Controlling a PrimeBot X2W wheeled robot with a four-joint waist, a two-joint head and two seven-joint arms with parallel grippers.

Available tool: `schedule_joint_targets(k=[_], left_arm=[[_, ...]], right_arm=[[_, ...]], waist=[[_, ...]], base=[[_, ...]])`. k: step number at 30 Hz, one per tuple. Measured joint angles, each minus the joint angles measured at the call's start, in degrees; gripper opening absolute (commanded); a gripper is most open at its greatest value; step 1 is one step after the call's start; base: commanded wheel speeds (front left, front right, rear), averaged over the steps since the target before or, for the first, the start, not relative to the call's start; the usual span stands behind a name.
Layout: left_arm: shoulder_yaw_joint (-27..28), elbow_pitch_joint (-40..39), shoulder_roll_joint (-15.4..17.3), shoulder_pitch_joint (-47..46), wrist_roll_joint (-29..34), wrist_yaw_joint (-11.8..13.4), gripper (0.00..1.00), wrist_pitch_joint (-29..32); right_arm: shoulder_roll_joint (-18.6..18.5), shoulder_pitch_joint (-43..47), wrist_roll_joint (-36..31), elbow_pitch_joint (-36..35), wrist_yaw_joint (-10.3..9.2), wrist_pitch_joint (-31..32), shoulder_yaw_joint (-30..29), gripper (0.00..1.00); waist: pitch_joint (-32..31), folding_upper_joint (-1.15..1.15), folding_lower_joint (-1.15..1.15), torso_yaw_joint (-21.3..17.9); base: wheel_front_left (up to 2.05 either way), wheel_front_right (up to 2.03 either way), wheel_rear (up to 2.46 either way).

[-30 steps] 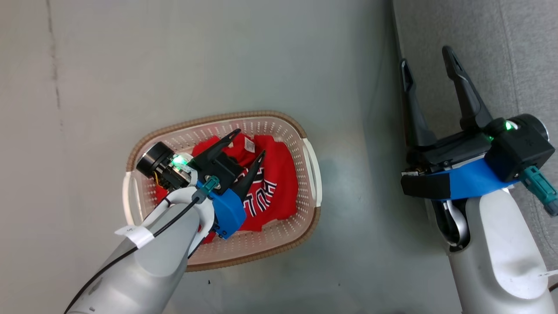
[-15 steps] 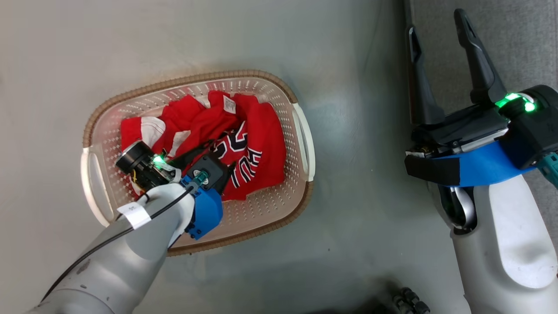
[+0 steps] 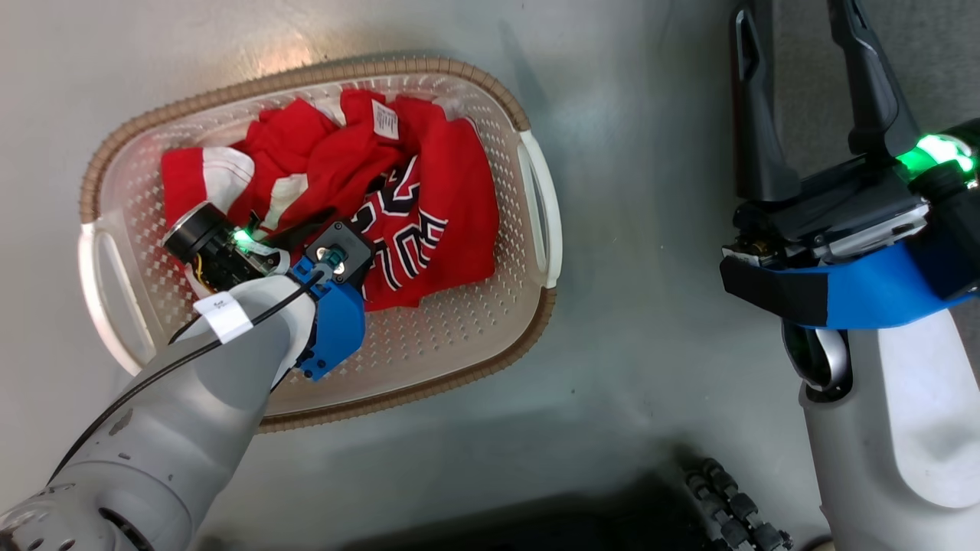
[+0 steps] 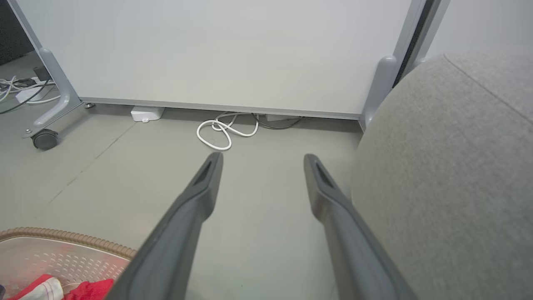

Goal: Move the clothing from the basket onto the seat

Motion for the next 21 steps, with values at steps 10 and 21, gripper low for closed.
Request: schedule_joint_targets(k=[10,21], left_arm=[[-1.87,0.90,-1.78,-1.33,-1.34,0.00,1.00,2.53],[-2.33,-0.20,-1.82,-1.46,0.41,0.00,0.00,-0.33]], right_arm=[[0.00,-0.19,-0.59,-1.49,0.00,0.00,0.01,1.00],[0.00,-0.20,-0.48,-1.14,0.00,0.00,-0.32,1.00]], waist=[[3.61,0.00,0.00,0.37],[1.32,0.00,0.00,0.89]], base=[[0.00,0.00,0.00],[0.00,0.00,0.00]])
